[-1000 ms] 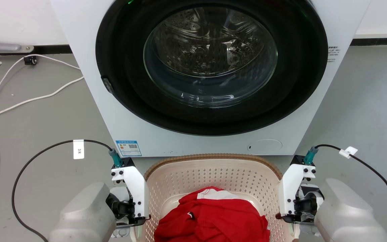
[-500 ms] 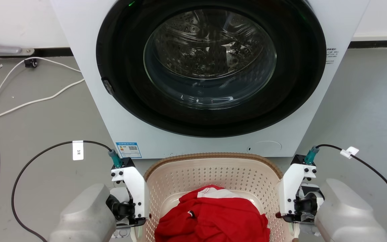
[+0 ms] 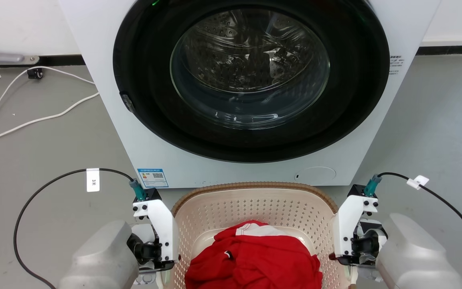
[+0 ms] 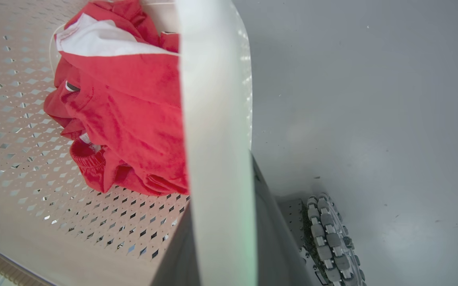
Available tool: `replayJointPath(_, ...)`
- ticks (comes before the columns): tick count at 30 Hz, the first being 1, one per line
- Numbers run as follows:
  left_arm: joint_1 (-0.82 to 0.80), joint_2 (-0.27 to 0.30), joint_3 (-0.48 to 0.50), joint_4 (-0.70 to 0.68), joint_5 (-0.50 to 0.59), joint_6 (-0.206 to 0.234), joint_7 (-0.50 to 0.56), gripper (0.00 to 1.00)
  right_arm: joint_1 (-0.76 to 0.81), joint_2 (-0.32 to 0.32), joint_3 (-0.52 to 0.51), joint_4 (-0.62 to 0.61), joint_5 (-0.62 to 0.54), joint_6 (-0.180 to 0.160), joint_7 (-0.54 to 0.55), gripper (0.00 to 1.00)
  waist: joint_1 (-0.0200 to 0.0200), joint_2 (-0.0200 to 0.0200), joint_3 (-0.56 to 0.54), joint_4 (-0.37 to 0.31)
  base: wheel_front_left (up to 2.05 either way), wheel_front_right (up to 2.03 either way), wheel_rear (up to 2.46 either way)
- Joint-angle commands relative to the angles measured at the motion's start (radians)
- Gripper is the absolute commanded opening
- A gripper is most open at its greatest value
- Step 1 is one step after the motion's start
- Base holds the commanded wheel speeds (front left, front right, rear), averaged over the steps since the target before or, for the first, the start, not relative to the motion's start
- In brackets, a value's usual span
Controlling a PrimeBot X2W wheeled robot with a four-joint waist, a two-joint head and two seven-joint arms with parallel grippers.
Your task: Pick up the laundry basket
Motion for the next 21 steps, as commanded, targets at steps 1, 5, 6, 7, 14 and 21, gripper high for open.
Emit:
replayJointPath(1,0.007,-0.006,0.002,-0.009,-0.01,-0.005,-0.012,0.0,0.002,0.01,-0.008,-0.004,0.011,0.005,0.002,0.0,0.0,0.0,0.0,0.0,0.0,0.0,0.0)
replayJointPath(5,0.007,-0.005,-0.002,-0.009,-0.012,-0.005,-0.014,0.0,0.0,0.01,-0.014,-0.004,0.015,0.005,0.0,0.0,0.0,0.0,0.003,0.0,0.0,0.0,0.0)
replayJointPath(6,0.007,-0.004,-0.002,-0.009,-0.013,-0.005,-0.016,0.0,0.0,0.01,-0.014,-0.004,0.014,0.005,0.0,0.0,0.0,0.0,0.003,0.0,0.0,0.0,0.0)
replayJointPath(7,0.007,-0.004,-0.003,-0.008,-0.014,-0.005,-0.017,0.0,0.0,0.01,-0.014,-0.004,0.013,0.005,0.001,0.0,0.0,0.0,0.003,0.0,0.0,0.0,0.0)
replayJointPath(14,0.006,-0.004,-0.01,-0.006,-0.018,-0.005,-0.022,0.0,0.01,0.01,-0.018,-0.004,0.01,0.005,0.003,0.0,0.0,0.0,0.004,0.001,0.0,0.0,0.0)
replayJointPath(21,0.002,-0.004,-0.015,-0.004,-0.026,-0.005,-0.027,0.0,0.012,0.01,-0.023,-0.004,0.011,0.005,0.005,0.0,0.0,0.0,0.006,0.001,0.0,0.0,0.0)
